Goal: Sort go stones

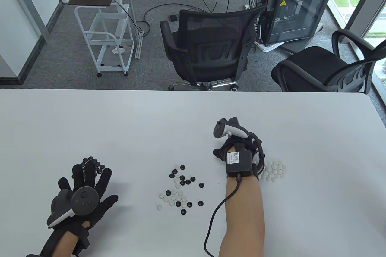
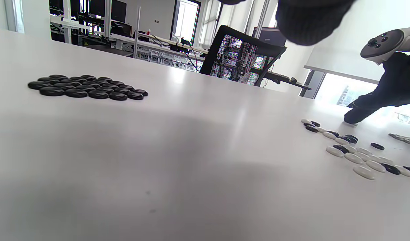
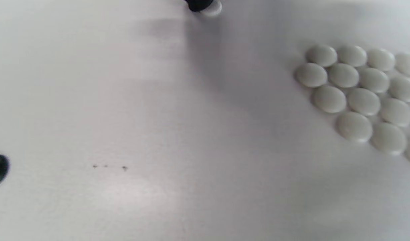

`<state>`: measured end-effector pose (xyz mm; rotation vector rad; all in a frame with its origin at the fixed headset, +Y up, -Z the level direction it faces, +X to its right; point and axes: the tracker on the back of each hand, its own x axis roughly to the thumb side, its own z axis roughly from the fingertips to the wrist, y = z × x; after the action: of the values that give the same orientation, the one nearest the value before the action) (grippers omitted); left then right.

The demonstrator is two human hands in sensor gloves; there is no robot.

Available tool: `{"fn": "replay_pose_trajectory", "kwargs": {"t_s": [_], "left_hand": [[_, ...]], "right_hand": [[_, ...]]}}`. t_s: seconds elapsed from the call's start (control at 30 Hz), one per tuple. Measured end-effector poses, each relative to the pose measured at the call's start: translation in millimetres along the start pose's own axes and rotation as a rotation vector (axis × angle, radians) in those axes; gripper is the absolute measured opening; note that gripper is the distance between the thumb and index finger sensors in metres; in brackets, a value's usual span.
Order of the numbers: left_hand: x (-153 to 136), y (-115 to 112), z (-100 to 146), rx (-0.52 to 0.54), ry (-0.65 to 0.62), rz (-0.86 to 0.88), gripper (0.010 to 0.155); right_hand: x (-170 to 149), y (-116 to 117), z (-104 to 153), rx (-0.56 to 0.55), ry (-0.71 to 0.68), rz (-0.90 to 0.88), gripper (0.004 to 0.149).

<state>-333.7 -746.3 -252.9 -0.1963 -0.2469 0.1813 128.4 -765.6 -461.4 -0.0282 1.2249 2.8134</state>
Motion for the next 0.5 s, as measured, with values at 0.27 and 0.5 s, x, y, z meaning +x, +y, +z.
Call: {"fn": "replay_pose_trajectory", "kwargs": {"t_s": [0.27, 0.5], "left_hand": [[1.1, -2.8, -2.8, -0.022, 0.001, -0.014, 0.080], [1.8, -4.2, -4.9, -0.039, -0.001, -0.017, 0.080]], "right_hand": [[-60.6, 5.9, 10.7, -0.023, 0.085, -0.093, 0.072], [-88.4, 11.7, 16.5, -0.047, 0.105, -0.135, 0.072]]}}
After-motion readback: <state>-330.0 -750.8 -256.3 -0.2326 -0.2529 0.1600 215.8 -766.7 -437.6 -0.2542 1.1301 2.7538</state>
